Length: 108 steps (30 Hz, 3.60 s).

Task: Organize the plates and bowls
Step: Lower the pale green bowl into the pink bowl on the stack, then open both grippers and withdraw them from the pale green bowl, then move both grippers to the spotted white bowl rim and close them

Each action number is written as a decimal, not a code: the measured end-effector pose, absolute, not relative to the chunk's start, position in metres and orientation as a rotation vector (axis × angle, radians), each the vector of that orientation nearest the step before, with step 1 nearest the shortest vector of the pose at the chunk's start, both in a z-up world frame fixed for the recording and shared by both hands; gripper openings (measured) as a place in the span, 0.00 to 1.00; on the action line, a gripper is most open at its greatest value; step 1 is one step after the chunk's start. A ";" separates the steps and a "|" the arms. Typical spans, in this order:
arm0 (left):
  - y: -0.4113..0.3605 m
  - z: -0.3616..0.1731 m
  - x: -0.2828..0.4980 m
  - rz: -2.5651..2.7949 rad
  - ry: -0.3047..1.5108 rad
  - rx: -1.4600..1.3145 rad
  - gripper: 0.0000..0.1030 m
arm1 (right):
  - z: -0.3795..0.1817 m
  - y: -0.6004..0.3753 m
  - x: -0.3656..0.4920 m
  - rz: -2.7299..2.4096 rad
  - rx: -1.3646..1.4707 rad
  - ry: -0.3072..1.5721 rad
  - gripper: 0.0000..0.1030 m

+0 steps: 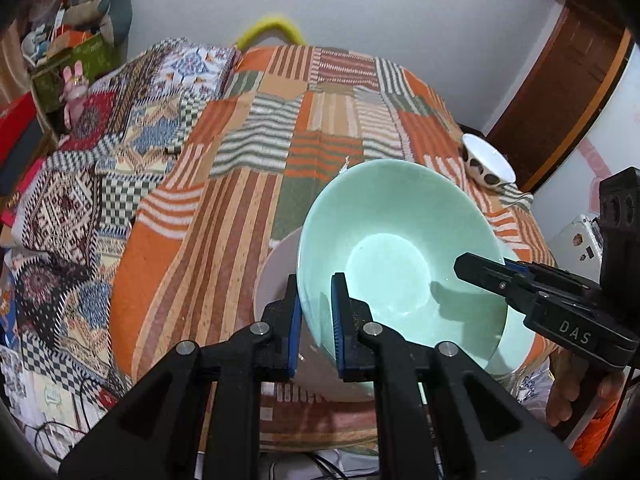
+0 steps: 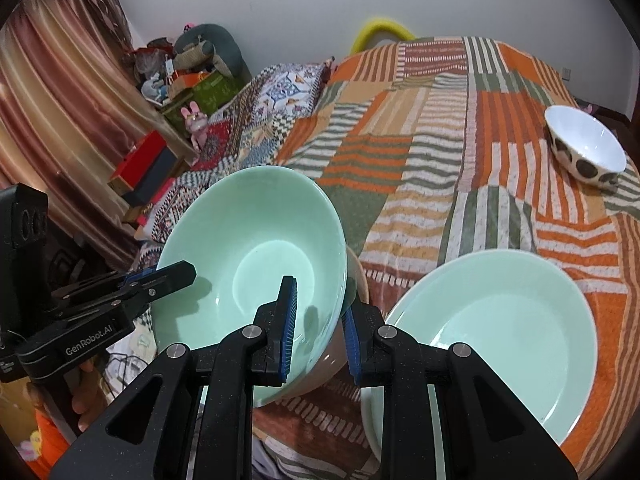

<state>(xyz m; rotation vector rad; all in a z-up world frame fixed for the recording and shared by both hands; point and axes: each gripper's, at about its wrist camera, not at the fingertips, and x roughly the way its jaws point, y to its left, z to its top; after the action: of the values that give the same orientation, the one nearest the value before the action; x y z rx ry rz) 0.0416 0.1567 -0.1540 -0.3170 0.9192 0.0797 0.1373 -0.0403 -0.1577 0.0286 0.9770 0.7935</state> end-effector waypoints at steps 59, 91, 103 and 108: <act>0.161 -0.200 0.052 0.176 0.988 -0.204 0.11 | -0.177 -0.026 0.128 0.774 -0.095 0.985 0.29; 0.095 -0.064 0.107 0.036 0.717 -0.229 0.62 | -0.100 -0.198 0.189 0.526 0.194 0.730 0.44; 0.044 -0.061 0.190 -0.023 0.725 -0.160 0.71 | -0.115 -0.249 0.251 0.357 0.247 0.744 0.44; 0.027 -0.084 0.238 -0.063 0.803 -0.128 0.71 | -0.140 -0.256 0.287 0.308 0.251 0.804 0.44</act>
<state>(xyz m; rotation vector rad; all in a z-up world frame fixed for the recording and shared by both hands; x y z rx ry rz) 0.2376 0.0267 -0.0837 -0.1276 0.8035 -0.0628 0.2872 -0.2559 -0.1399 0.2514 0.8037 0.3083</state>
